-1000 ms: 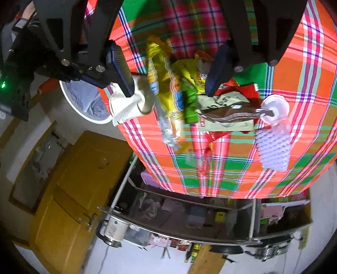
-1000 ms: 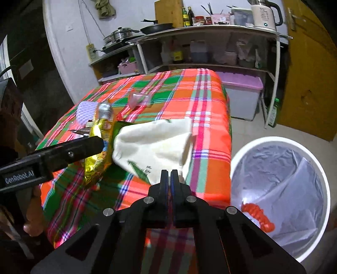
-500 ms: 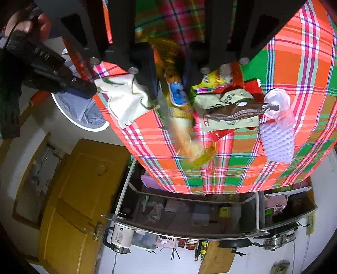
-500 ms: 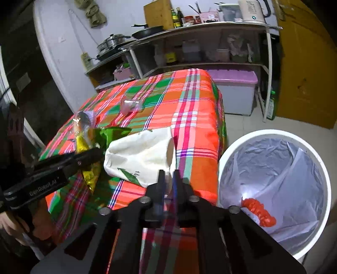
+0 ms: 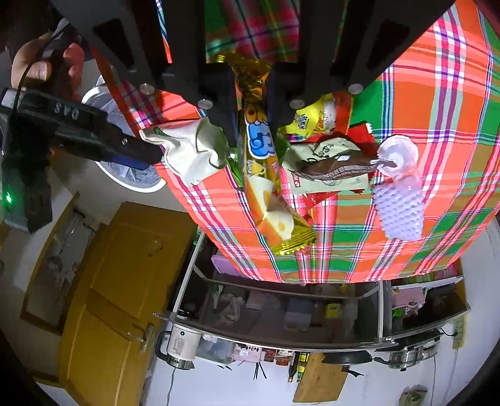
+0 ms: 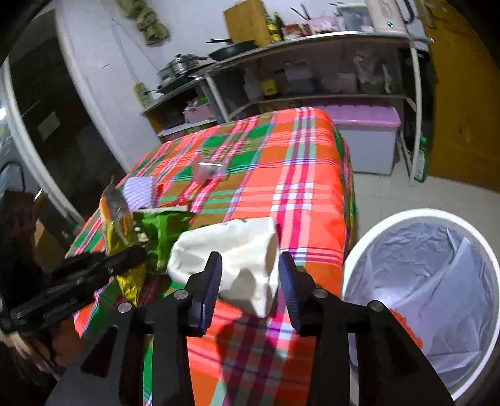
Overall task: Collect trash
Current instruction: 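Lift and carry the white cloth and yellow wrapper over the trash bin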
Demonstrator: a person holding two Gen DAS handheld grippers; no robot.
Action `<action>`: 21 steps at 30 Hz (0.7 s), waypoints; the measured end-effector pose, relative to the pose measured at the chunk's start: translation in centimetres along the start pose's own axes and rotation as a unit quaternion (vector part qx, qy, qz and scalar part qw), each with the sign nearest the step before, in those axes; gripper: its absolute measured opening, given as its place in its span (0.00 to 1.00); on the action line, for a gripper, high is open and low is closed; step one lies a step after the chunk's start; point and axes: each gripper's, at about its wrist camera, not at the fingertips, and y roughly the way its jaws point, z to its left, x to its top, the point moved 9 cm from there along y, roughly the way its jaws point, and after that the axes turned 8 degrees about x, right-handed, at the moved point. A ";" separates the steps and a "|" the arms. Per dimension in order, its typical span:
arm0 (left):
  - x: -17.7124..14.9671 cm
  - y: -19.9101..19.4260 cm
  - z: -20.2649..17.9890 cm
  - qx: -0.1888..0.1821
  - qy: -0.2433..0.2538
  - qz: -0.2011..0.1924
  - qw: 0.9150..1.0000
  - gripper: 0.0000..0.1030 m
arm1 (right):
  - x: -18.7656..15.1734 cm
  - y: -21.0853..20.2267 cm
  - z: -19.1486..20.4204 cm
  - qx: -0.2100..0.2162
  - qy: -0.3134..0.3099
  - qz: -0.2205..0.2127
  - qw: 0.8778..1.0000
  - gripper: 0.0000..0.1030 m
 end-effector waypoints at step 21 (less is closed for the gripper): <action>-0.2 -3.4 1.2 -0.019 -0.015 -0.018 1.000 0.13 | -3.0 2.2 4.7 -0.070 -0.200 0.068 0.975 0.15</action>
